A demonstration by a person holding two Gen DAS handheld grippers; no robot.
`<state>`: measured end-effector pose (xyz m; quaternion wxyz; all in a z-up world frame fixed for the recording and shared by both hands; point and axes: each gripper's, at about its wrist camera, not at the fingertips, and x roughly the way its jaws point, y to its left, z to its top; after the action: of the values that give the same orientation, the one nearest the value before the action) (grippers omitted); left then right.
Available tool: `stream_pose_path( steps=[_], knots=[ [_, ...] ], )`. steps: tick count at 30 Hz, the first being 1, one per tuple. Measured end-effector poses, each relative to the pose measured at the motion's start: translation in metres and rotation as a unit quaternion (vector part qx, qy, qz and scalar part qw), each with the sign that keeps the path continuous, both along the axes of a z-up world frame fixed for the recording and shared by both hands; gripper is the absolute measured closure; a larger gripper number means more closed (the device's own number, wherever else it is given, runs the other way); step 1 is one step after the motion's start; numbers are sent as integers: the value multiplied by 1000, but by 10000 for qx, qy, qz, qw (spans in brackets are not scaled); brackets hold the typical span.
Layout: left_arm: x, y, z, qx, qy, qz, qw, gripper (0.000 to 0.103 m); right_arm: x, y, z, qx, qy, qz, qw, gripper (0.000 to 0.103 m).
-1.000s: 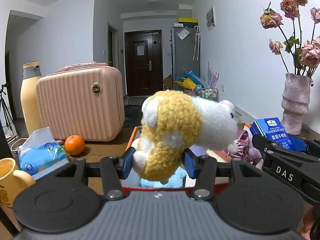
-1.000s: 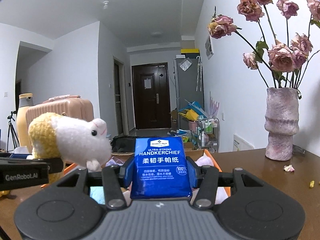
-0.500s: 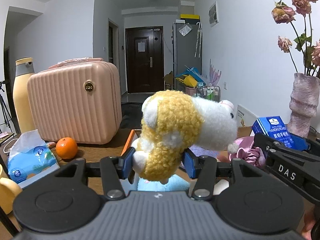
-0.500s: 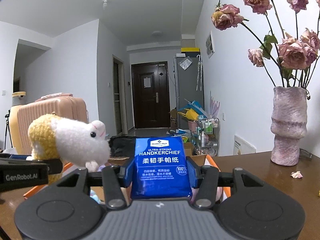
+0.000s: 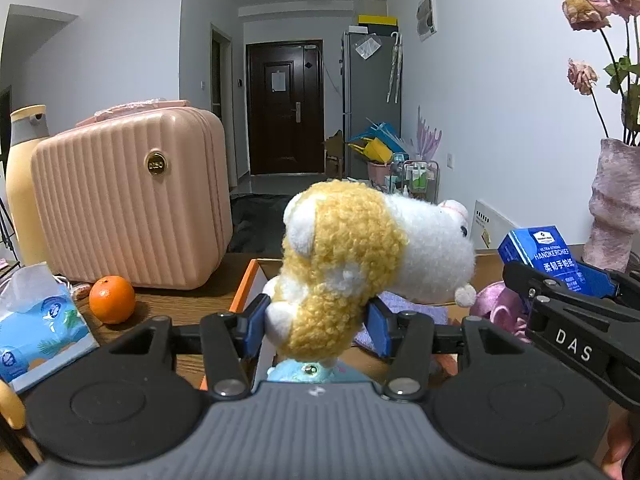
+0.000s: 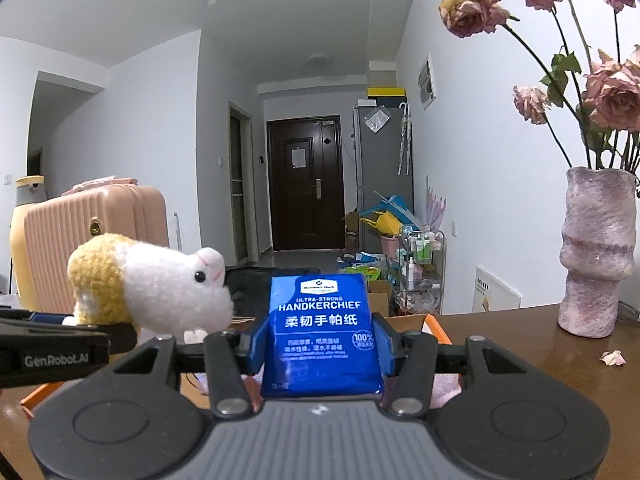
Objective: Organize soft objects
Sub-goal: 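Carry the plush sheep and handkerchief pack over the box with both tools, then open both tools to drop the sheep and handkerchief pack into the box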
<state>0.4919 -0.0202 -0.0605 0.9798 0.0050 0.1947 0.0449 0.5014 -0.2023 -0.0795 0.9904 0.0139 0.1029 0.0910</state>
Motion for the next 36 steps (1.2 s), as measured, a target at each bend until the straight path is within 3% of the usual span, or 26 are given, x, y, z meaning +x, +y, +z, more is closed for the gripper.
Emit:
stream_pose_path(
  steps=[19, 25, 27, 30, 35, 36],
  knots=[
    [21, 1, -5, -38, 171, -7, 9998, 51, 22, -3, -2, 51, 159, 67, 9998, 52],
    [23, 4, -4, -69, 185, -4, 9998, 40, 26, -6, -2, 83, 235, 12, 9997, 51],
    [22, 6, -3, -73, 128, 59, 9999, 16, 26, -8, -2, 149, 293, 29, 9995, 40],
    [19, 10, -1, -120, -8, 231, 9997, 3, 25, -11, -3, 215, 277, -68, 9994, 20],
    [19, 15, 0, -153, -45, 430, 9989, 0, 23, -15, -4, 284, 183, -244, 9991, 0],
    [19, 16, 0, -141, -46, 466, 9988, 0, 22, -16, -4, 290, 145, -292, 9990, 0]
  ],
)
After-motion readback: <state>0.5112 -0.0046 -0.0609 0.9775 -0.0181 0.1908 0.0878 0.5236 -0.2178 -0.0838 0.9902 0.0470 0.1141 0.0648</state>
